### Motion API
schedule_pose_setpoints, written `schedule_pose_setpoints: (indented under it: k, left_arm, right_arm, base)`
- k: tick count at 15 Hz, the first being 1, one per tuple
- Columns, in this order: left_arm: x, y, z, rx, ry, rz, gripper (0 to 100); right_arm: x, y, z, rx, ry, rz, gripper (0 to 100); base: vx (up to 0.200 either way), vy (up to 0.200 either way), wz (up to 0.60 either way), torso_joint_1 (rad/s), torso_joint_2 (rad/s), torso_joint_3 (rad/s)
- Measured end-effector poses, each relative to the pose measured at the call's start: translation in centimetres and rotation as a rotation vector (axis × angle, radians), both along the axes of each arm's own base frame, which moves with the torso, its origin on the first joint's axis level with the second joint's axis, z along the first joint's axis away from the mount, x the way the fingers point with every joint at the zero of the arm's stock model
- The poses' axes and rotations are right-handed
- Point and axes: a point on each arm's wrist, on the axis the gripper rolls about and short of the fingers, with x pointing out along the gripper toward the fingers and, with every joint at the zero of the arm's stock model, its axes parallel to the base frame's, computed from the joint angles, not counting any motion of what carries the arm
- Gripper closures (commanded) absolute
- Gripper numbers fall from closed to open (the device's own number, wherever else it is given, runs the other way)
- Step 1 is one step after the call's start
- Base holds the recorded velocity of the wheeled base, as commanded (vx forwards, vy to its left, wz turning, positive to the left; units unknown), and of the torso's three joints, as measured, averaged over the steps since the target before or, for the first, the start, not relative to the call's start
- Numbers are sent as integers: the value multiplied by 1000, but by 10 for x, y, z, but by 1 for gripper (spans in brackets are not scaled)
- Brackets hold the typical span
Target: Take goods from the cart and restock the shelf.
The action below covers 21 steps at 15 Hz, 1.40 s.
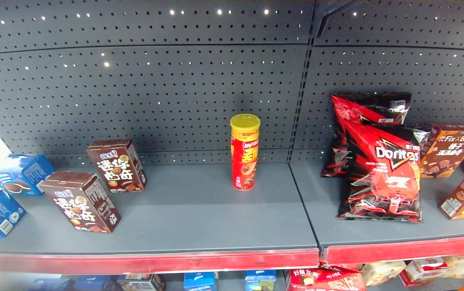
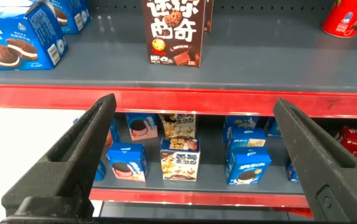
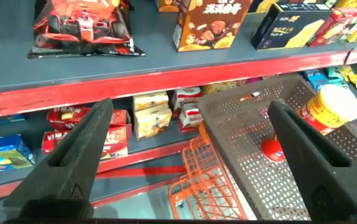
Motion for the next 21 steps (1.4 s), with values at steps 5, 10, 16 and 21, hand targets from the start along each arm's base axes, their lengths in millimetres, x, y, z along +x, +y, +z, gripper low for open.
schedule_pose_setpoints:
  k: [5, 10, 16, 21]
  left_arm:
    - [0, 0, 0, 1, 0, -1, 0]
    - [0, 0, 0, 1, 0, -1, 0]
    - [0, 0, 0, -1, 0, 1, 0]
    - [0, 0, 0, -2, 0, 1, 0]
  right_arm:
    - [0, 0, 1, -1, -4, 7, 0]
    - [0, 0, 0, -1, -4, 7, 0]
    - [0, -1, 1, -2, -6, 11, 0]
    - [0, -1, 0, -1, -5, 14, 0]
  base:
    - [0, 0, -600, 2, 0, 2]
    - [0, 0, -480, 3, 5, 1]
    - [-133, 0, 0, 5, 3, 1]
    - [-40, 0, 0, 0, 0, 0]
